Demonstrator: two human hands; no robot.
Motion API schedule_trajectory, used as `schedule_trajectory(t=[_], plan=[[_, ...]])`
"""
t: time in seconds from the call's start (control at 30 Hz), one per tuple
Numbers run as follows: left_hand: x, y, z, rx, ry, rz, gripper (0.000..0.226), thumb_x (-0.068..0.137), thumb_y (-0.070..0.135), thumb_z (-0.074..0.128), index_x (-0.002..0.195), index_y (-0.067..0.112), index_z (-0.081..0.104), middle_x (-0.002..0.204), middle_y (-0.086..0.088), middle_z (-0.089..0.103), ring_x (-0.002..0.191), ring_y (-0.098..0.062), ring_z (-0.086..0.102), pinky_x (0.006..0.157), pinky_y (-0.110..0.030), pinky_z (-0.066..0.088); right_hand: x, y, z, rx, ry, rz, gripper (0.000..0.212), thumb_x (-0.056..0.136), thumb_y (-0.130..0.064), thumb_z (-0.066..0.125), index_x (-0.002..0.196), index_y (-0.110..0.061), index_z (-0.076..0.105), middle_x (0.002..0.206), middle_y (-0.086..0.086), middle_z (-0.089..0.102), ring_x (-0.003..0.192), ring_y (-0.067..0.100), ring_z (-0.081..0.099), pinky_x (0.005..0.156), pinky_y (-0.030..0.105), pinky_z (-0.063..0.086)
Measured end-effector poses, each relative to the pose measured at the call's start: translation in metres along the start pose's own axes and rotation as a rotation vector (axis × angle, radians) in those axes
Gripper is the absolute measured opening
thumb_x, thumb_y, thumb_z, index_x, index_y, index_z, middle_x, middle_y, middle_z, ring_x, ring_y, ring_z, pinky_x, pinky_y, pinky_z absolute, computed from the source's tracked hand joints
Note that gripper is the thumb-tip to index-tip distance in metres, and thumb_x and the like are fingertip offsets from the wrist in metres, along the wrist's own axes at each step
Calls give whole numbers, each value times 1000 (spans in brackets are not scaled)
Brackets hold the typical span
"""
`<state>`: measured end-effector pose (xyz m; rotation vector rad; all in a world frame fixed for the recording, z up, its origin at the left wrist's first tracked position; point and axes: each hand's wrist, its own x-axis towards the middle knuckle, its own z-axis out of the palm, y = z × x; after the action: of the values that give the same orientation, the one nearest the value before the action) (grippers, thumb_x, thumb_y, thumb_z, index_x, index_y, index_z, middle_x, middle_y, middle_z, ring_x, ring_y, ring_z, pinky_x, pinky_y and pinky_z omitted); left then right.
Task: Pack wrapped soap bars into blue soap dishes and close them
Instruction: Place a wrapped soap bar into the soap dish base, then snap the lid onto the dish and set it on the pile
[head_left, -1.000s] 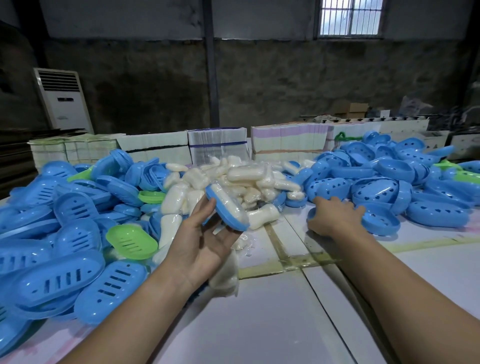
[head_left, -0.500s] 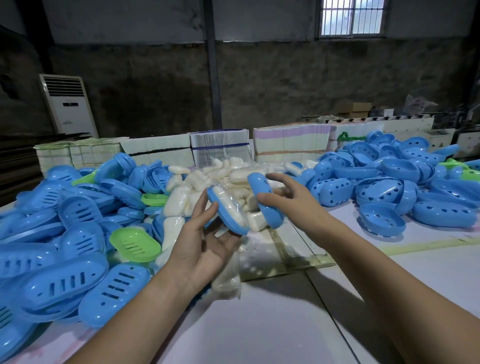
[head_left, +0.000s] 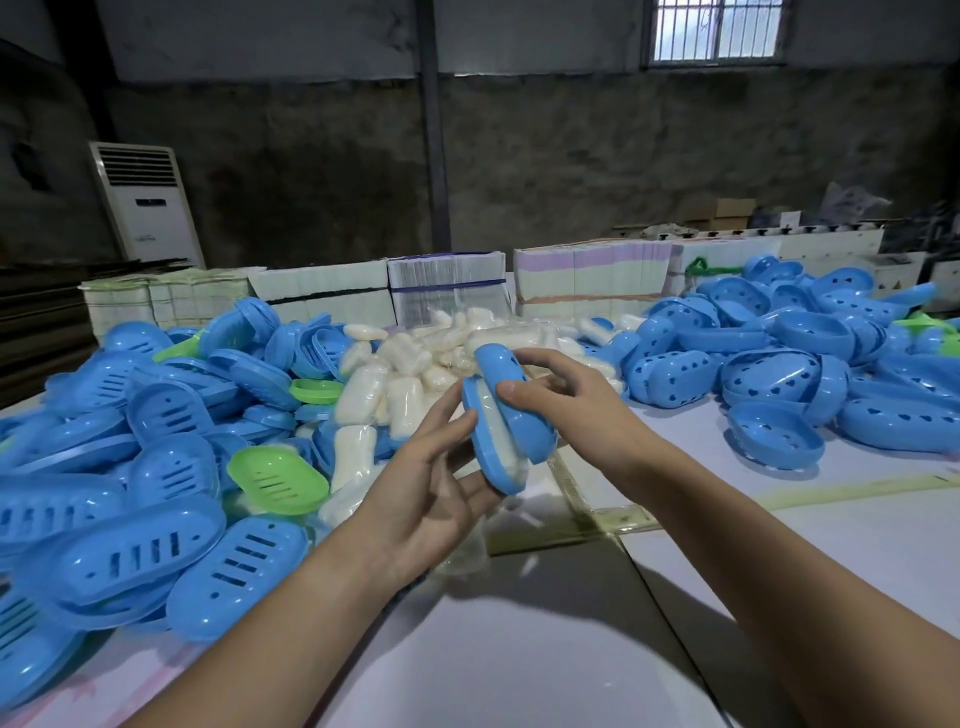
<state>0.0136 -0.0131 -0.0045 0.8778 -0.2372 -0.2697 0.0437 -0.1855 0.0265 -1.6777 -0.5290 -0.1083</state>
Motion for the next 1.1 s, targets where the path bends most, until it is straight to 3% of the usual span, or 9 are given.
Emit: schedule_trajectory(t=[0.07,0.2,0.3,0.43,0.57,0.7,0.93,1.1], plan=[[0,-1,-1,21,-1,-16,50,88,19,67,136,32,62,135,-11,65,116,-37,67,93,-45,55,0,-1,-1,-24,-3,20,45,68,-58,73,110,-48,62,87,-14,73,84,5,72,62,14,52],[1,2,-3,38,7,-6,48,89,17,65,135,30,62,134,-13,65,117,-40,66,104,-51,49,-1,0,-2,-75,-65,48,40,66,-58,75,104,-53,63,90,-7,74,87,8,72,70,19,54],[2,4,-3,14,1,15,50,87,15,66,135,29,62,133,-16,66,113,-42,67,100,-53,51,-1,1,-1,-79,-88,60,42,65,-61,75,104,-54,62,88,-10,74,87,7,72,77,24,53],[2,5,0,26,13,54,57,83,13,67,138,27,59,133,-17,65,108,-41,70,90,-51,58,-1,0,1,-79,-93,59,48,71,-53,75,116,-46,61,82,-14,73,85,6,72,75,23,51],[1,6,2,87,56,77,64,76,13,70,138,29,58,123,-18,71,105,-37,71,80,-47,62,-3,-4,1,-38,-89,102,47,77,-44,79,120,-36,60,93,-5,76,86,11,73,64,18,51],[1,6,2,142,84,98,63,78,16,70,138,28,56,121,-16,72,101,-37,73,82,-48,61,-4,-2,5,-1,-70,127,42,80,-42,76,119,-35,61,97,1,76,86,13,73,61,16,52],[0,5,2,91,112,107,63,77,12,70,137,27,57,113,-17,74,93,-31,76,66,-41,62,-4,5,12,8,-13,140,45,78,-44,77,118,-35,59,95,1,72,67,-1,68,51,9,45],[-2,10,0,159,96,143,58,87,8,67,141,28,55,118,-20,72,107,-34,71,73,-42,62,-4,4,14,34,-25,83,62,65,-52,79,121,-33,60,93,1,73,69,0,68,53,8,45]])
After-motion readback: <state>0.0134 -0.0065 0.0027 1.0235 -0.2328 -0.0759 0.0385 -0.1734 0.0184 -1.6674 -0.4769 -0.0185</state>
